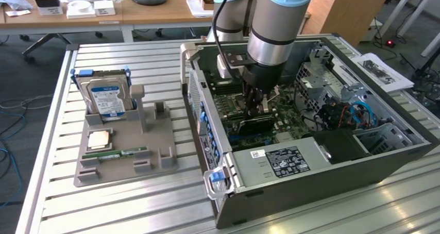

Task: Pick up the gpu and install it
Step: 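Press down on the gpu until it lock into place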

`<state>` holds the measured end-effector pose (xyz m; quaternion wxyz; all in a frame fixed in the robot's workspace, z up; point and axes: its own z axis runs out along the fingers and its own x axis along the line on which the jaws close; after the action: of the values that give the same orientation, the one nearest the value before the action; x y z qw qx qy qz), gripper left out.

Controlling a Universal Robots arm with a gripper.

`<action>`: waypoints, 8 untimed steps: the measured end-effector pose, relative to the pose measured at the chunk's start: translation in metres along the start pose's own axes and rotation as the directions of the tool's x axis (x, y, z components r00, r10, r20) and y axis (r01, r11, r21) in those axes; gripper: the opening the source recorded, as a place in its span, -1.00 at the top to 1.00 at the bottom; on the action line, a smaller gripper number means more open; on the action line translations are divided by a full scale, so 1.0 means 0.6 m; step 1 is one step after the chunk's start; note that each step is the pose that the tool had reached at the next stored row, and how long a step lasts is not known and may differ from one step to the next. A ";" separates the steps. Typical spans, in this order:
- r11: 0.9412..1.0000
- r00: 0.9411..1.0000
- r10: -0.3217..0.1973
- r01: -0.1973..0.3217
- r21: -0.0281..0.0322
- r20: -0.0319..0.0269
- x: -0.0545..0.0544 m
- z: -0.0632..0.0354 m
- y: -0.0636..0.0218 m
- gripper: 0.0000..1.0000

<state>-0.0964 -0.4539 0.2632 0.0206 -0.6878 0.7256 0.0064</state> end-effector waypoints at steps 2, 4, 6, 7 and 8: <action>1.000 1.000 0.000 0.000 0.000 0.000 0.000 0.000 0.000 0.79; 1.000 1.000 0.000 0.000 0.000 0.000 0.000 0.000 0.000 0.79; 1.000 1.000 0.000 0.000 0.000 0.000 0.000 0.000 0.000 0.79; 1.000 1.000 0.000 0.000 0.000 0.000 0.000 0.000 0.000 0.79; 1.000 1.000 0.000 0.000 0.000 0.000 0.000 0.000 0.000 0.79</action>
<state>-0.0964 -0.4539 0.2629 0.0207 -0.6879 0.7255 0.0064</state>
